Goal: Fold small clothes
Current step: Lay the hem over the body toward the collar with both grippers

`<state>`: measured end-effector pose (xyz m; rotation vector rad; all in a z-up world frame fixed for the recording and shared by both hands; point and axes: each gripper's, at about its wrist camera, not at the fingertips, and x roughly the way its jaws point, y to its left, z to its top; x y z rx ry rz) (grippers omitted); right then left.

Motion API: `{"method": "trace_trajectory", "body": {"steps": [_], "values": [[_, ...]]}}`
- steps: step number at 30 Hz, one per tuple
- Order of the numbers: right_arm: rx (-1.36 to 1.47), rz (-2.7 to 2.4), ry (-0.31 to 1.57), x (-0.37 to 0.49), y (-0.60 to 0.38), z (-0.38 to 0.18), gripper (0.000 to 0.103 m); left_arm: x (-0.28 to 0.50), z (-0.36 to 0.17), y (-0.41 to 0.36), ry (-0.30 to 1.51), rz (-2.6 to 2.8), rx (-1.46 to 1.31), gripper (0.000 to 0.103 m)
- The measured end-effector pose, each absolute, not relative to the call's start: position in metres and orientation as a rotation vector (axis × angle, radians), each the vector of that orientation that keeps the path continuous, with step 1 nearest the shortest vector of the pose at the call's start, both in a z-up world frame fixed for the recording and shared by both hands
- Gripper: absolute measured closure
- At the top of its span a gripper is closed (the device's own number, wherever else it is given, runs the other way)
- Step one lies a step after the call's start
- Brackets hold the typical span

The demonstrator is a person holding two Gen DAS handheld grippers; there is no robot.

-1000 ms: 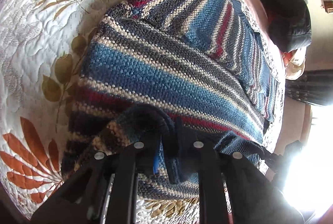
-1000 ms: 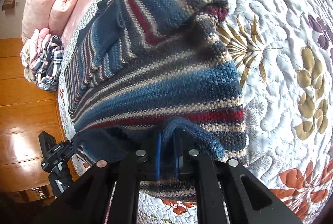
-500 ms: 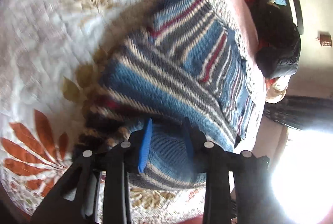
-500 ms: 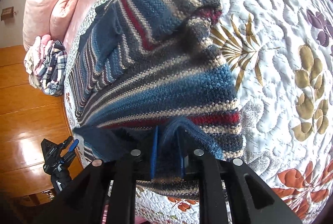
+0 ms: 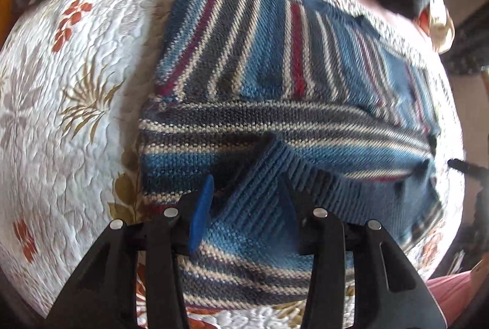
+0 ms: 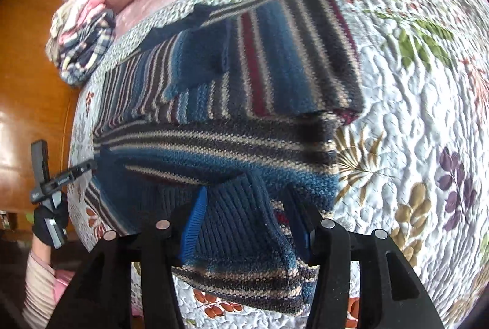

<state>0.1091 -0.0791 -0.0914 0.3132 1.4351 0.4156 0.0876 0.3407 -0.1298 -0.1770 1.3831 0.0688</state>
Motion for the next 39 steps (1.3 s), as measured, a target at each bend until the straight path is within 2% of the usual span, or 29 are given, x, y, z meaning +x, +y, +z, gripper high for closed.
{"method": "trace_trajectory", "body": {"steps": [2,6,11,13,15,16,17,18,20,23,29,39], "values": [[0.228,0.453,1.454,0.111,-0.063,-0.1,0.051,0.087,-0.137,0.34,1.393,0.066,-0.137,0.059],[0.087,0.492,1.49,0.11,-0.041,-0.118,0.04,0.088,-0.146,0.339,1.394,0.053,-0.086,0.054],[0.027,0.495,1.518,0.106,-0.034,-0.134,0.039,0.09,-0.151,0.336,1.398,0.054,-0.037,0.049],[-0.013,0.499,1.505,0.102,-0.031,-0.134,0.043,0.09,-0.151,0.335,1.398,0.054,-0.02,0.049],[-0.045,0.496,1.497,0.099,-0.028,-0.132,0.065,0.09,-0.152,0.333,1.394,0.058,-0.013,0.049],[-0.028,0.507,1.497,0.099,-0.028,-0.131,0.072,0.093,-0.153,0.328,1.394,0.058,-0.013,0.051],[-0.017,0.506,1.495,0.098,-0.028,-0.129,0.085,0.093,-0.153,0.326,1.396,0.061,-0.008,0.051],[-0.009,0.513,1.494,0.098,-0.028,-0.128,0.087,0.093,-0.152,0.323,1.397,0.056,-0.004,0.057],[-0.035,0.514,1.477,0.096,-0.022,-0.124,0.089,0.089,-0.149,0.315,1.4,0.014,0.001,0.085],[-0.041,0.527,1.453,0.092,-0.016,-0.114,0.09,0.088,-0.148,0.304,1.404,0.031,0.062,0.093],[0.041,0.534,1.383,0.09,-0.03,-0.084,0.092,0.08,-0.126,0.306,1.358,0.026,-0.014,0.096],[0.19,0.505,1.241,0.1,-0.059,-0.031,0.092,0.077,-0.048,0.311,1.134,0.013,-0.125,0.096]]}}
